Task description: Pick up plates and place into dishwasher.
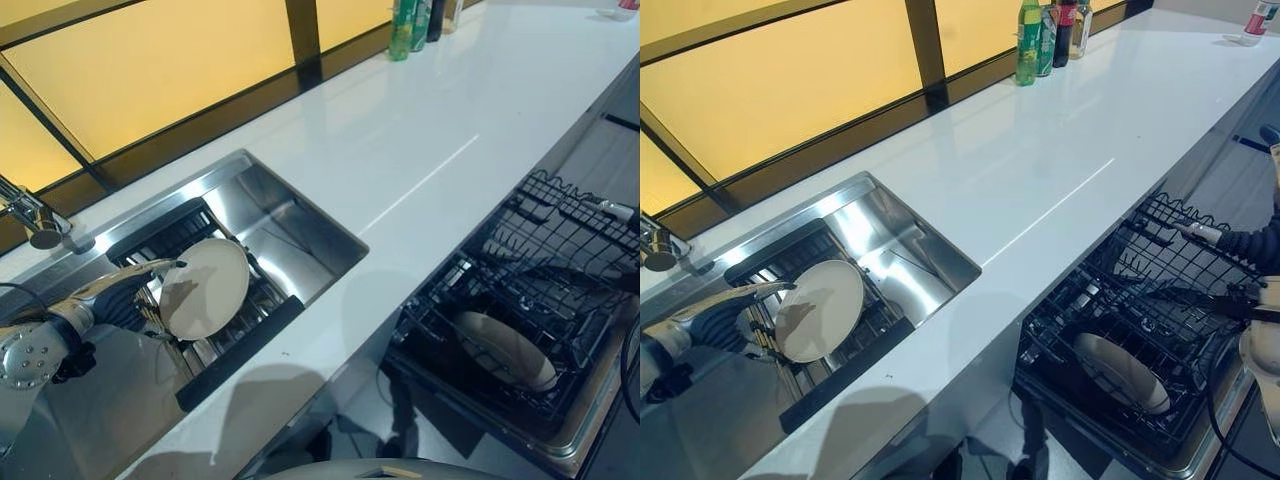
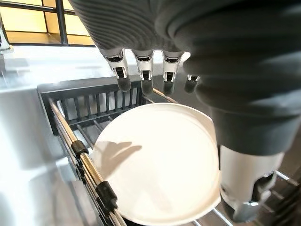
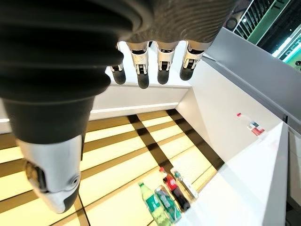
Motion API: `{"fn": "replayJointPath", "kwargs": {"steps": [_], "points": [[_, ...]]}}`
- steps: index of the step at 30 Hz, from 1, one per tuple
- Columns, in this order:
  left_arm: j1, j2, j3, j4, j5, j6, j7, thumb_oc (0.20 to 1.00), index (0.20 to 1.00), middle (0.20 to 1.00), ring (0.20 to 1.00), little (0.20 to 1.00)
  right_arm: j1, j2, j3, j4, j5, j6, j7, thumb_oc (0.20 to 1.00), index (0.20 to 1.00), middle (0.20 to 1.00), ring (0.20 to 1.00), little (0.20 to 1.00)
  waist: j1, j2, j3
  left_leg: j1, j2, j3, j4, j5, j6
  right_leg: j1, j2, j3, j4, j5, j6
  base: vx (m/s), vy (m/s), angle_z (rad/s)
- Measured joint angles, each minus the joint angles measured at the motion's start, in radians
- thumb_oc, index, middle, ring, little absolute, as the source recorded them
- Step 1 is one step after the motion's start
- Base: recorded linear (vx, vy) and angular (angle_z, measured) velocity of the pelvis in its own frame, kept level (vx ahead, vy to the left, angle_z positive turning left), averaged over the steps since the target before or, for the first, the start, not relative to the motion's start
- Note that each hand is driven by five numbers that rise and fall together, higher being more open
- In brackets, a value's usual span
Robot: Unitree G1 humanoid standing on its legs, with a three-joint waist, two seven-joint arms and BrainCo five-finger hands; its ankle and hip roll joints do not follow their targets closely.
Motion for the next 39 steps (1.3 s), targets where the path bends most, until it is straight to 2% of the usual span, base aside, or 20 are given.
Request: {"fn": "replayJointPath", "kwargs": {"steps": [4, 10, 16, 19, 25, 27, 31, 36, 39], "points": [[0.003, -0.012, -0.055, 0.004, 0.079, -0.041, 0.082, 1.0, 1.0, 1.0, 1.0, 1.0, 0.003, 0.023, 0.0, -0.001, -0.001, 0.0, -0.001, 1.0, 1.0, 1.0, 1.0, 1.0, 0.0, -0.006, -0.002, -0.002, 0.0, 0.003, -0.001, 0.0, 0.0, -0.007, 0.0, 0.001, 0.0, 0.0, 0.0, 0.0, -0.016, -0.01], [0.002, -0.011, -0.15, 0.003, 0.092, -0.055, 0.079, 1.0, 1.0, 1.0, 1.0, 1.0, 0.004, 0.037, 0.003, -0.002, -0.002, 0.0, -0.015, 1.0, 1.0, 1.0, 1.0, 1.0, -0.002, -0.026, -0.01, -0.019, 0.001, 0.007, -0.005, 0.002, 0.001, -0.03, 0.0, 0.003, 0.0, 0.001, 0.0, 0.0, -0.005, -0.01], [0.001, 0.017, -0.155, -0.002, 0.035, -0.038, 0.05, 1.0, 1.0, 1.0, 1.0, 1.0, 0.004, 0.038, 0.012, -0.002, -0.002, 0.0, -0.03, 1.0, 1.0, 1.0, 1.0, 1.0, -0.002, -0.029, -0.009, -0.011, 0.005, 0.023, -0.013, 0.004, 0.0, -0.031, 0.001, 0.012, 0.001, 0.002, -0.001, 0.03, 0.003, -0.06], [0.001, 0.021, -0.155, -0.006, -0.059, -0.015, 0.018, 1.0, 1.0, 1.0, 1.0, 1.0, 0.017, 0.038, 0.012, -0.002, -0.001, 0.0, -0.039, 1.0, 1.0, 1.0, 1.0, 1.0, -0.002, -0.03, -0.008, -0.01, 0.005, 0.025, -0.013, 0.004, 0.0, -0.031, 0.001, 0.016, 0.001, 0.002, -0.001, 0.01, -0.001, -0.01], [0.005, 0.021, -0.156, -0.025, -0.062, -0.012, 0.02, 1.0, 1.0, 1.0, 1.0, 1.0, 0.039, 0.038, 0.012, -0.002, 0.001, 0.001, -0.046, 1.0, 1.0, 1.0, 1.0, 1.0, -0.003, -0.034, -0.004, -0.01, 0.005, 0.026, -0.013, 0.004, 0.0, -0.032, 0.001, 0.017, 0.001, 0.002, -0.001, 0.04, -0.011, -0.01], [0.005, 0.021, -0.156, -0.025, -0.053, -0.011, 0.07, 1.0, 1.0, 1.0, 1.0, 1.0, 0.04, 0.038, 0.012, -0.002, 0.001, 0.001, -0.046, 1.0, 1.0, 1.0, 1.0, 1.0, -0.002, -0.037, 0.004, -0.01, 0.005, 0.026, -0.012, 0.004, 0.0, -0.032, 0.002, 0.017, 0.002, 0.002, 0.0, 0.04, -0.022, -0.01], [-0.003, -0.017, -0.166, 0.008, 0.036, 0.036, 0.244, 1.0, 1.0, 1.0, 1.0, 1.0, 0.041, 0.045, 0.014, -0.005, 0.0, 0.001, -0.054, 1.0, 1.0, 1.0, 1.0, 1.0, -0.002, -0.042, 0.036, -0.016, 0.005, 0.027, -0.008, 0.004, 0.0, -0.037, 0.003, 0.019, 0.004, 0.002, 0.0, 0.0, -0.059, 0.0], [-0.117, -0.092, -0.348, 0.153, 0.174, 0.102, 0.456, 1.0, 1.0, 1.0, 1.0, 1.0, -0.002, 0.086, 0.1, -0.006, -0.027, 0.001, -0.122, 1.0, 1.0, 1.0, 1.0, 1.0, -0.001, -0.053, 0.074, -0.092, 0.006, 0.029, 0.03, 0.003, -0.001, -0.11, 0.005, 0.026, 0.032, 0.006, -0.003, -0.18, -0.11, -0.02], [-0.165, -0.11, -0.382, 0.155, 0.223, 0.111, 0.561, 1.0, 1.0, 1.0, 1.0, 1.0, -0.041, 0.088, 0.148, -0.009, -0.045, 0.006, -0.168, 1.0, 1.0, 1.0, 1.0, 1.0, 0.009, -0.058, 0.104, -0.126, 0.004, 0.03, 0.046, 0.003, -0.001, -0.137, 0.005, 0.028, 0.033, 0.017, -0.002, -0.1, -0.039, -0.01]]}}
